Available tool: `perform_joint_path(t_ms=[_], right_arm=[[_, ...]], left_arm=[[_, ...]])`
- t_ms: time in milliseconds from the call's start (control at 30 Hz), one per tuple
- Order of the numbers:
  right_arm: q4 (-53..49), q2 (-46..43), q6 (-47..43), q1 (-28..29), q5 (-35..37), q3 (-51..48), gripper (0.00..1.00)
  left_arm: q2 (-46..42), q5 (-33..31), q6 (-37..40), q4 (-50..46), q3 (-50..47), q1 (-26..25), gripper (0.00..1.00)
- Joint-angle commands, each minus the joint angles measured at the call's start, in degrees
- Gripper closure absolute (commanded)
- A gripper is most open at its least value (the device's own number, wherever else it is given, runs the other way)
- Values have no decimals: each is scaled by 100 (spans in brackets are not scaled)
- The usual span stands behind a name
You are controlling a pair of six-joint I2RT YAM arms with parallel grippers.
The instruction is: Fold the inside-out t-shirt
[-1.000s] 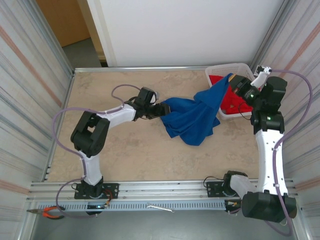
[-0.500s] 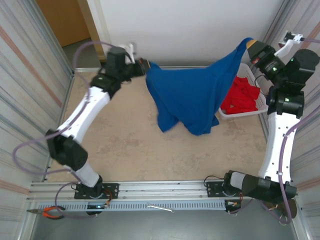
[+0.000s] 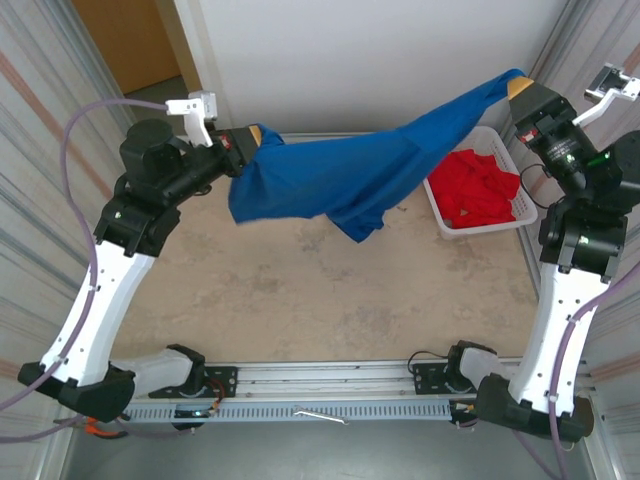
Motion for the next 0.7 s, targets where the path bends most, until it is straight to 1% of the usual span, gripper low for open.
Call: perform_joint_path(t_ms=[0,67,133,200,300,367,433,533,567,600,633,667], right_arm=[[363,173,215,16,99,-170,100],[463,406,170,153,150,-288,100],[427,715,-56,371,256,-353,100],[353,1118,-325,593,339,-389,100],[248,1776,-641,831,479,-439,100],[287,2226,-761,976,602,-503,100],[292,2717,-927,1132,777,-442,100],[61,3640,-1189,1341,916,163,100],[6,3952,-1288,1399,877,426,100],[-103,4230,-1397,1457,846,710,90],[-357,4445,-1541,1485,799,1005,67],[-710,4648,-1722,1542,779,1329,47]], left_arm=[[-50,-420,73,-209,-61,94,100],[146,-312,41,-151,-213,335,100],[434,-125,-48,14,-437,649,100],[850,12,-44,221,-620,890,100],[1639,176,45,469,-654,1094,100],[2232,159,193,581,-497,1154,100],[2858,87,343,559,-142,1196,100],[3804,81,390,465,649,1331,100],[4064,109,381,447,927,1384,96],[4289,130,387,401,1192,1422,88],[4436,163,383,333,1397,1459,81],[4550,190,389,249,1596,1484,68]])
